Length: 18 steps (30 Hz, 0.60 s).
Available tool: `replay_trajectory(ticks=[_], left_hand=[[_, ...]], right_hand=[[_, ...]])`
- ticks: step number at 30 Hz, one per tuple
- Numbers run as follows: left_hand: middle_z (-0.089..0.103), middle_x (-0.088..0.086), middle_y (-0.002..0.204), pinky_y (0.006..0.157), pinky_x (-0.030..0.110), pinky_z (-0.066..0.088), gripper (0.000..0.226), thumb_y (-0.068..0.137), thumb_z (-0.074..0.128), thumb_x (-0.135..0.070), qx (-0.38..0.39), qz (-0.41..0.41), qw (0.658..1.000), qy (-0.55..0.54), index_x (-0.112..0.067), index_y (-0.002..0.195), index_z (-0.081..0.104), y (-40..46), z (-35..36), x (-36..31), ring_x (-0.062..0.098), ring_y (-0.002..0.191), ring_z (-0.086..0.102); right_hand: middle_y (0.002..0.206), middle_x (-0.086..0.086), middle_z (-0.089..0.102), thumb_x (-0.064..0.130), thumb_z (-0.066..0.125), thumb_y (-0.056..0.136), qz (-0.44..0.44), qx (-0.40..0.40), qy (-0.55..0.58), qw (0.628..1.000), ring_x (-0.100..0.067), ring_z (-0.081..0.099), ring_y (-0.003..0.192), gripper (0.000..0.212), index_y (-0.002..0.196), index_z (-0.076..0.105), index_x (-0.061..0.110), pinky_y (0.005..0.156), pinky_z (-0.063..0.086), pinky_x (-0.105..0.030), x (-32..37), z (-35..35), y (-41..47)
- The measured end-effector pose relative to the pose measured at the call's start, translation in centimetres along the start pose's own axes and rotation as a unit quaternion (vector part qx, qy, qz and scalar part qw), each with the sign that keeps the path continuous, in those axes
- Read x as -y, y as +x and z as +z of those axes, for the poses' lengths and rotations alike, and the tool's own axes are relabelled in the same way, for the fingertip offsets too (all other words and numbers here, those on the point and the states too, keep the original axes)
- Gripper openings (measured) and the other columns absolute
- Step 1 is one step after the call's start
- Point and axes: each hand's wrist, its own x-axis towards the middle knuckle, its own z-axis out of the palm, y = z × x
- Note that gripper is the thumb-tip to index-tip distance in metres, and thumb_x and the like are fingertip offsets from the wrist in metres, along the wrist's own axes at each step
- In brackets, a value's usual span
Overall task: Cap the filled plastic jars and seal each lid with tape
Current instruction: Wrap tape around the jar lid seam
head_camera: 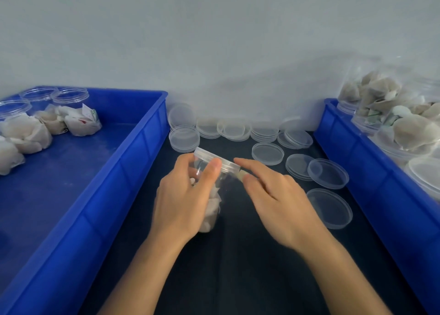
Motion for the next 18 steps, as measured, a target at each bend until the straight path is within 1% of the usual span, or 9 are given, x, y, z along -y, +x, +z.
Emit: replay_trajectory(ticks=[2,3,6,8,10,11,14,16,18], left_hand=[[0.069,-0.021,0.093,0.076,0.034,0.053,0.057,0.083,0.042,-0.087,-0.001,-0.003,1.0,-0.015,-0.039,0.108,0.063,-0.02,0.0,-0.02,-0.002,0.086,0.067],[0.069,-0.022,0.091,0.073,0.032,0.05,0.058,0.083,0.042,-0.086,0.0,-0.008,1.0,-0.023,-0.038,0.106,0.064,-0.04,0.02,-0.06,-0.002,0.085,0.066],[0.07,-0.019,0.089,0.069,0.029,0.047,0.057,0.078,0.044,-0.088,0.005,-0.02,0.998,-0.056,-0.039,0.096,0.066,-0.09,0.11,-0.22,-0.002,0.081,0.067],[0.071,-0.014,0.086,0.069,0.03,0.047,0.054,0.078,0.045,-0.088,0.01,-0.021,0.997,-0.071,-0.039,0.088,0.066,-0.03,0.16,-0.21,0.001,0.077,0.067],[0.072,-0.009,0.086,0.075,0.038,0.054,0.054,0.081,0.048,-0.087,0.025,-0.025,0.996,-0.084,-0.037,0.086,0.068,0.15,0.16,0.05,0.006,0.079,0.069],[0.073,-0.007,0.087,0.081,0.044,0.057,0.056,0.082,0.05,-0.087,0.036,-0.03,0.994,-0.095,-0.034,0.086,0.069,0.25,0.14,0.21,0.012,0.083,0.071],[0.076,-0.001,0.09,0.093,0.059,0.058,0.068,0.079,0.054,-0.091,0.07,-0.043,0.988,-0.128,-0.027,0.089,0.073,0.61,-0.13,0.47,0.025,0.091,0.075],[0.077,0.002,0.095,0.096,0.061,0.057,0.072,0.077,0.054,-0.093,0.088,-0.05,0.985,-0.142,-0.025,0.092,0.074,0.85,-0.39,0.52,0.028,0.094,0.075],[0.077,0.001,0.098,0.097,0.059,0.058,0.07,0.077,0.052,-0.093,0.1,-0.055,0.983,-0.147,-0.029,0.094,0.075,0.89,-0.53,0.63,0.026,0.096,0.076]], right_hand=[[0.058,0.01,0.054,0.044,0.03,0.104,-0.006,-0.009,-0.046,0.999,-0.018,0.057,0.069,0.042,0.141,0.048,0.053,0.071,0.046,-0.042,0.19,-0.11,0.0],[0.058,0.009,0.052,0.045,0.03,0.105,-0.006,-0.009,-0.065,0.998,-0.02,0.057,0.07,0.041,0.141,0.047,0.052,0.072,0.047,-0.043,0.22,-0.16,0.03],[0.063,0.01,0.052,0.049,0.027,0.106,0.005,0.004,-0.069,0.998,-0.025,0.06,0.079,0.042,0.144,0.046,0.051,0.082,0.051,-0.046,0.04,-0.35,0.1],[0.065,0.012,0.051,0.053,0.026,0.105,0.005,0.011,-0.061,0.998,-0.025,0.061,0.083,0.044,0.144,0.045,0.052,0.086,0.051,-0.047,-0.15,-0.46,0.09],[0.064,0.016,0.049,0.055,0.026,0.104,0.001,0.016,-0.054,0.998,-0.025,0.062,0.085,0.044,0.144,0.044,0.054,0.088,0.052,-0.048,-0.29,-0.51,0.12],[0.064,0.018,0.049,0.056,0.025,0.104,-0.001,0.02,-0.051,0.999,-0.025,0.061,0.085,0.044,0.144,0.043,0.056,0.088,0.052,-0.048,-0.34,-0.52,0.11],[0.064,0.025,0.054,0.056,0.027,0.104,-0.006,0.027,-0.038,0.999,-0.018,0.059,0.084,0.041,0.142,0.042,0.062,0.086,0.051,-0.046,-0.56,-0.52,0.14],[0.069,0.036,0.056,0.053,0.03,0.107,-0.014,0.03,-0.032,0.999,-0.013,0.057,0.082,0.038,0.142,0.041,0.063,0.084,0.05,-0.043,-0.59,-0.35,0.18],[0.07,0.041,0.054,0.051,0.031,0.108,-0.02,0.028,-0.026,0.999,-0.011,0.055,0.079,0.038,0.142,0.043,0.061,0.083,0.05,-0.042,-0.47,-0.06,0.18]])
